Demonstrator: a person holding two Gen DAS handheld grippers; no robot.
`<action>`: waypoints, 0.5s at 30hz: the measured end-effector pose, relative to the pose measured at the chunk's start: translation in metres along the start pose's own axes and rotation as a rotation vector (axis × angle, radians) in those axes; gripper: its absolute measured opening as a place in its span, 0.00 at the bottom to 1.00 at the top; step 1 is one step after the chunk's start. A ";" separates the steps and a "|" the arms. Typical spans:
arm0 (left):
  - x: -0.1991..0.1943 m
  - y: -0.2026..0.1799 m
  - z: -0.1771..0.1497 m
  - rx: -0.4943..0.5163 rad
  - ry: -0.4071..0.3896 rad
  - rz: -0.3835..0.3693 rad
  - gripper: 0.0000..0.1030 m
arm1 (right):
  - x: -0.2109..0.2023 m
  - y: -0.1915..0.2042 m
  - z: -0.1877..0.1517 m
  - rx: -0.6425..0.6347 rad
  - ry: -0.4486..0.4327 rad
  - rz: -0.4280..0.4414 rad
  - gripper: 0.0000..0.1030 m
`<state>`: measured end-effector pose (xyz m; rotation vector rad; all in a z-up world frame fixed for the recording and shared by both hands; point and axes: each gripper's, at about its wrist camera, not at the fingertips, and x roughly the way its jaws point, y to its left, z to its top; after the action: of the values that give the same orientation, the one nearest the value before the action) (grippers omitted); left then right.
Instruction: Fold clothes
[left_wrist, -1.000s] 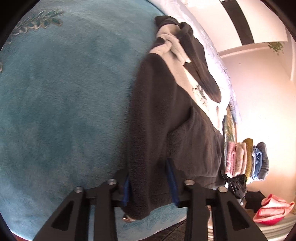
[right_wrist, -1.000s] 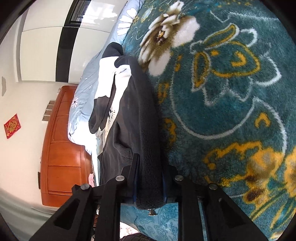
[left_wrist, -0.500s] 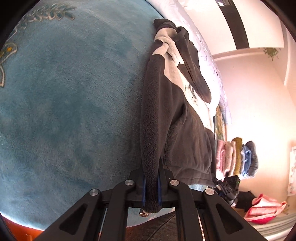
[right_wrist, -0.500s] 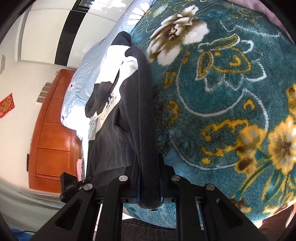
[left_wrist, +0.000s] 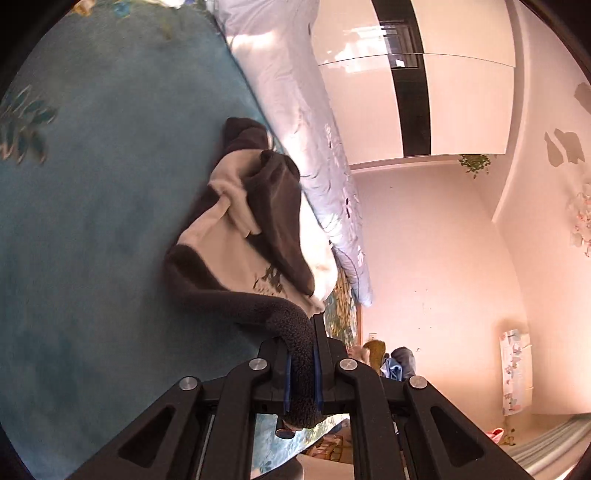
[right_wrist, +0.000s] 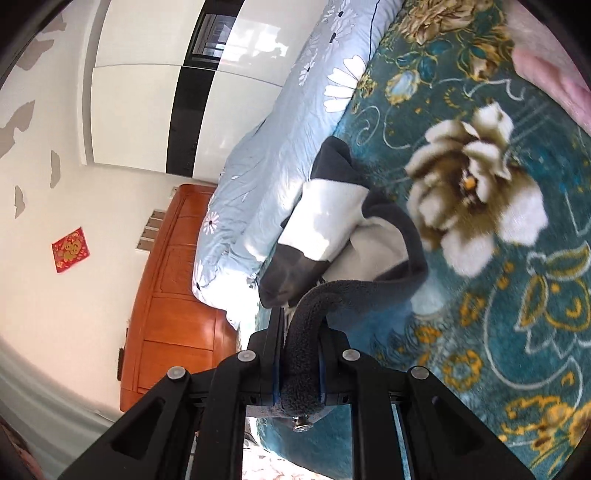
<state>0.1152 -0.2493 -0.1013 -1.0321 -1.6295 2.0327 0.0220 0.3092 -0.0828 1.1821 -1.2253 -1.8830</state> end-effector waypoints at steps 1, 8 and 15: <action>0.003 -0.006 0.009 0.007 -0.006 -0.014 0.09 | 0.005 0.004 0.009 0.004 -0.006 -0.004 0.14; 0.036 -0.030 0.078 -0.013 -0.041 -0.057 0.09 | 0.042 0.018 0.078 0.055 -0.023 0.009 0.14; 0.088 -0.022 0.150 -0.104 -0.070 -0.024 0.09 | 0.092 0.021 0.146 0.111 -0.019 -0.043 0.14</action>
<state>-0.0553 -0.2891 -0.0972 -0.9811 -1.7919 2.0077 -0.1487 0.2814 -0.0701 1.2604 -1.3391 -1.8818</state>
